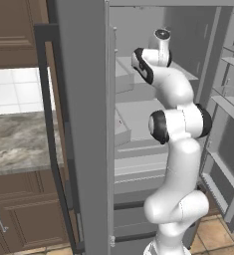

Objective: Move the garlic and radish from the second highest shelf to the top shelf to make space. Then, place the pitcher from the counter on the cleared second highest shelf.

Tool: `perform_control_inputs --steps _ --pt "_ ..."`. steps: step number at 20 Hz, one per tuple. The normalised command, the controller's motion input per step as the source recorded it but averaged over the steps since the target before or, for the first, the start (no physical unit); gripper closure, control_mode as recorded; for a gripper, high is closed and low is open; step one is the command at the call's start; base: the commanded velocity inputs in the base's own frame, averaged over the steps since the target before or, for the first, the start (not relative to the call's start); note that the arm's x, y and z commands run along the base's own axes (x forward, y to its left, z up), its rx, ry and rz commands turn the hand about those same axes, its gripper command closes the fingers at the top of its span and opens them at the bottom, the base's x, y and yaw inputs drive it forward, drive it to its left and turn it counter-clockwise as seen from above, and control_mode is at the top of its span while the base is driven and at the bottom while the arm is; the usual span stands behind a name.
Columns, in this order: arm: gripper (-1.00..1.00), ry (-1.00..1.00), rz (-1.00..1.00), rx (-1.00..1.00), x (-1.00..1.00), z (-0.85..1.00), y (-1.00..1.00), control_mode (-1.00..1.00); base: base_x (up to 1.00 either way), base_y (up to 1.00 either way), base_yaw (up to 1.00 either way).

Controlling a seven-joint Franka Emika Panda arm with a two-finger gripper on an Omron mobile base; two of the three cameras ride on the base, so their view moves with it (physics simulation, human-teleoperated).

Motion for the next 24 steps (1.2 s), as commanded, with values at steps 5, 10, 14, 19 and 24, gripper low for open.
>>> perform_control_inputs --steps 5,10,14,19,24 --pt "-1.00 -0.17 0.00 0.00 0.11 -0.99 0.00 -1.00 0.00 0.00 0.00" --pt "-1.00 -0.35 0.00 0.00 -0.01 -0.69 0.01 -1.00 0.00 0.00 0.00" --pt "-1.00 -0.21 0.00 -0.01 -0.43 -0.12 0.08 -1.00 0.00 0.00 0.00" --pt "-1.00 0.00 0.00 -0.01 -0.79 0.17 0.00 -1.00 0.00 0.00 0.00" --pt "-1.00 0.04 0.02 -0.01 -0.94 0.46 0.04 -1.00 0.00 0.00 0.00"
